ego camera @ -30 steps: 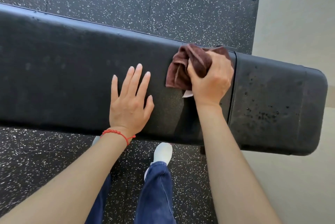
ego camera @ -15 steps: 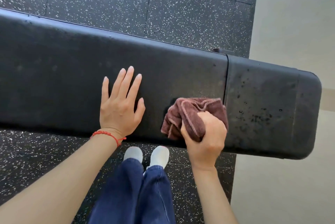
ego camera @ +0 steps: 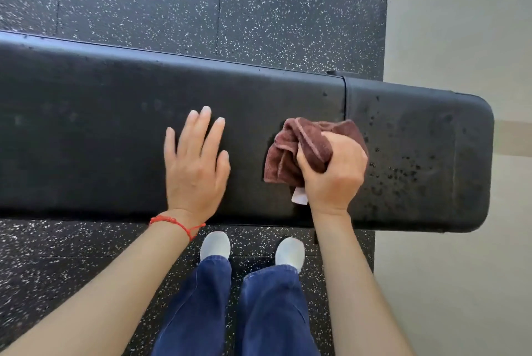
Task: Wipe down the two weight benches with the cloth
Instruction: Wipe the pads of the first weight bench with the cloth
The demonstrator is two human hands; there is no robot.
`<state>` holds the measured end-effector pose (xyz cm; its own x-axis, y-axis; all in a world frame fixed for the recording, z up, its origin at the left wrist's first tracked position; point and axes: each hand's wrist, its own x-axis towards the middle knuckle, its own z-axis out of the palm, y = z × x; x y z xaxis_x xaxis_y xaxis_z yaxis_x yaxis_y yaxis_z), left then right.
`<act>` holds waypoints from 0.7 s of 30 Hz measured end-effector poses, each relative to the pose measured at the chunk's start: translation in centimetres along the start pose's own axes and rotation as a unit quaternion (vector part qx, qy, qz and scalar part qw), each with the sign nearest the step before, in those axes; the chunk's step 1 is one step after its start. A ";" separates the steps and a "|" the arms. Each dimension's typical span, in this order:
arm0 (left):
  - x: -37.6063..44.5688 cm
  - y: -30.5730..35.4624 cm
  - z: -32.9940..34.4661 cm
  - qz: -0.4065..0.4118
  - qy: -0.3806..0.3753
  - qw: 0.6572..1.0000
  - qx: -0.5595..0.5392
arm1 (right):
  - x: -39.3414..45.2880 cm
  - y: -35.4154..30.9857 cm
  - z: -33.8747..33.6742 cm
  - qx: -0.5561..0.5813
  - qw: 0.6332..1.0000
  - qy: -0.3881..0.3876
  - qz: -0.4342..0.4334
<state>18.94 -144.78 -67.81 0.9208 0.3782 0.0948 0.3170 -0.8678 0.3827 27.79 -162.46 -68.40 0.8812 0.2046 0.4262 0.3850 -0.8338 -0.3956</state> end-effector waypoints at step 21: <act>-0.4 7.5 4.6 0.049 -0.072 0.994 0.073 | 1.5 4.4 -2.5 0.022 0.996 -0.059 -0.063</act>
<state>21.99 -152.89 -69.17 0.9686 0.2484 -0.0110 0.2437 -0.9397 0.2400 30.17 -167.15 -67.44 0.8501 0.3682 0.3766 0.5044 -0.7749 -0.3810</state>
